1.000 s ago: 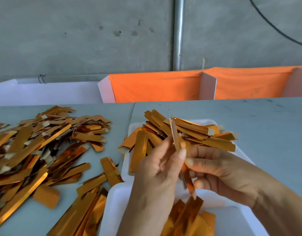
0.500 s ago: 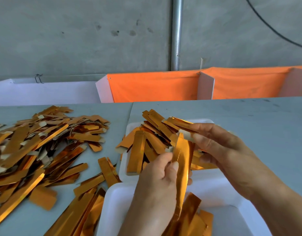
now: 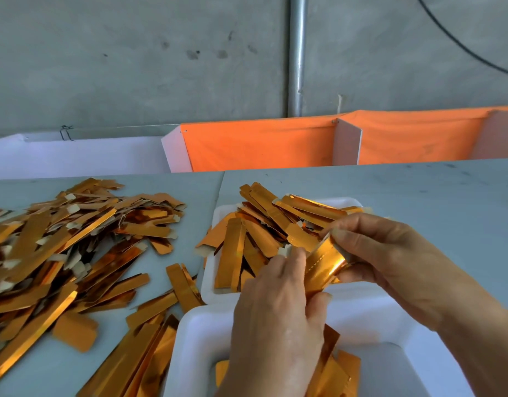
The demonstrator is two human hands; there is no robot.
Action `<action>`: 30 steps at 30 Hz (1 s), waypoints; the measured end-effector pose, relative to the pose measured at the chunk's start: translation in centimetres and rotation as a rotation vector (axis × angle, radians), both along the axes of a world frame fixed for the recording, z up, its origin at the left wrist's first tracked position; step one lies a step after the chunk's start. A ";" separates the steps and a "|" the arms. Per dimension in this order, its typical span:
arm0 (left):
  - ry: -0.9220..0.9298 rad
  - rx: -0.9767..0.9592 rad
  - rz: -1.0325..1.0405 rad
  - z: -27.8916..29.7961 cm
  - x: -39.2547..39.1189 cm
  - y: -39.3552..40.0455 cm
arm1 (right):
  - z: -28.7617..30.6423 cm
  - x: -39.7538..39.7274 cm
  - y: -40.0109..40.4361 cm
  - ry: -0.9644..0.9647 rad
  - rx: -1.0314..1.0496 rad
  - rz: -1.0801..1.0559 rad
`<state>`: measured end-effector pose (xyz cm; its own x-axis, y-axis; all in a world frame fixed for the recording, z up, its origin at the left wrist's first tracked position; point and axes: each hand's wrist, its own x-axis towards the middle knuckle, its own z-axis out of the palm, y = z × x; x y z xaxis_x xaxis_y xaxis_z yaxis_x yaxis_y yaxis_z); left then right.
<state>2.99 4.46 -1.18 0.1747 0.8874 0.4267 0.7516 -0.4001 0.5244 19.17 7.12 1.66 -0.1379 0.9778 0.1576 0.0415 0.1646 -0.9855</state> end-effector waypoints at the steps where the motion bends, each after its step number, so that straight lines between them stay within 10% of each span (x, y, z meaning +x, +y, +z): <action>1: 0.014 0.008 -0.003 -0.1 0.0 0.0 | 0.0 0.1 0.0 -0.005 -0.004 0.002; 30: -0.261 -0.253 -0.253 1.2 -0.8 0.0 | 0.9 1.9 -0.5 -0.126 -0.039 0.236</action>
<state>2.23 4.42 -0.01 0.3153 0.9126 0.2602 0.4754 -0.3892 0.7890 21.11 6.59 2.54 -0.3792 0.9212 0.0872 0.1289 0.1459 -0.9809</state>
